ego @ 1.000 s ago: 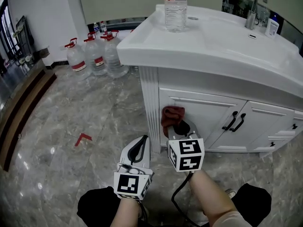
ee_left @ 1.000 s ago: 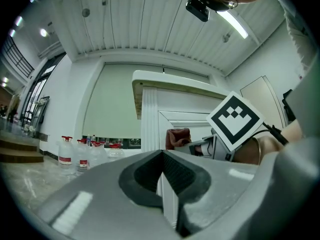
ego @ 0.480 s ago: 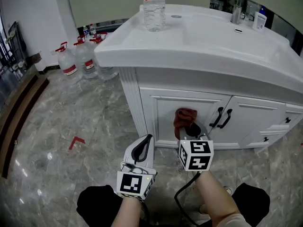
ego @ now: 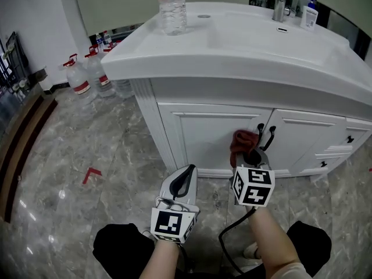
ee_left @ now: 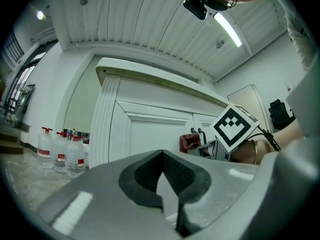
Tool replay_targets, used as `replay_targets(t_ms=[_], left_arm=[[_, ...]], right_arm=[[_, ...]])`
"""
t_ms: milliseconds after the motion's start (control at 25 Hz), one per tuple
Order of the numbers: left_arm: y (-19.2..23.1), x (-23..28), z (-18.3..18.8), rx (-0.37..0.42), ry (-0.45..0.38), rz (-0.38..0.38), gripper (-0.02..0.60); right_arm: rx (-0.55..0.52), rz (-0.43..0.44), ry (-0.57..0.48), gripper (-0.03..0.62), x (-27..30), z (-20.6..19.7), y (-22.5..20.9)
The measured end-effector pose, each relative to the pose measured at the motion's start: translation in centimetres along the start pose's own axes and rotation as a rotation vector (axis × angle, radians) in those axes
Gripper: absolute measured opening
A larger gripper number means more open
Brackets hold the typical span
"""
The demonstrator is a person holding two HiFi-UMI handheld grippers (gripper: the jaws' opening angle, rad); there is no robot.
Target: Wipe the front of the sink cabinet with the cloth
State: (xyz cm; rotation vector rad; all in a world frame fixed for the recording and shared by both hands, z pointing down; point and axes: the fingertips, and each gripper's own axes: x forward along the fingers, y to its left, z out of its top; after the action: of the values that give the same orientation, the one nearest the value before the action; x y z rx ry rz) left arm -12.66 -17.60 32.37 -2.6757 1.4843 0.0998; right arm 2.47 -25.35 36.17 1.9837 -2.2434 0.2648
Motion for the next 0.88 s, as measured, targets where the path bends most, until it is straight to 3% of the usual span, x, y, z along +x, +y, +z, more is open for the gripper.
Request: replay_targets(t_ms=[120,240,680,880], left_arm=[[0.0,0.0,-0.8,-0.023,0.001,0.009,0.000],[0.7,-0.6,-2.2,-0.052,0.012,0.033,0.000],[8.5,-5.4,-5.7,-0.045,0.072,0.184,0.000],[11.7,-7.8,-7.1,-0.053,0.095,0.256,0.000]], right_arm=[[0.003,0.000,-0.010,0.080,-0.1,-0.5,0.2],[0.019,0.060,-0.015,0.078,0.0,-1.3,2.2],[-0.052,0.343,0.037,0.080,3.8,-6.1,17.5],[-0.059,0.399,0.062,0.080,5.8,-7.9,22.1]])
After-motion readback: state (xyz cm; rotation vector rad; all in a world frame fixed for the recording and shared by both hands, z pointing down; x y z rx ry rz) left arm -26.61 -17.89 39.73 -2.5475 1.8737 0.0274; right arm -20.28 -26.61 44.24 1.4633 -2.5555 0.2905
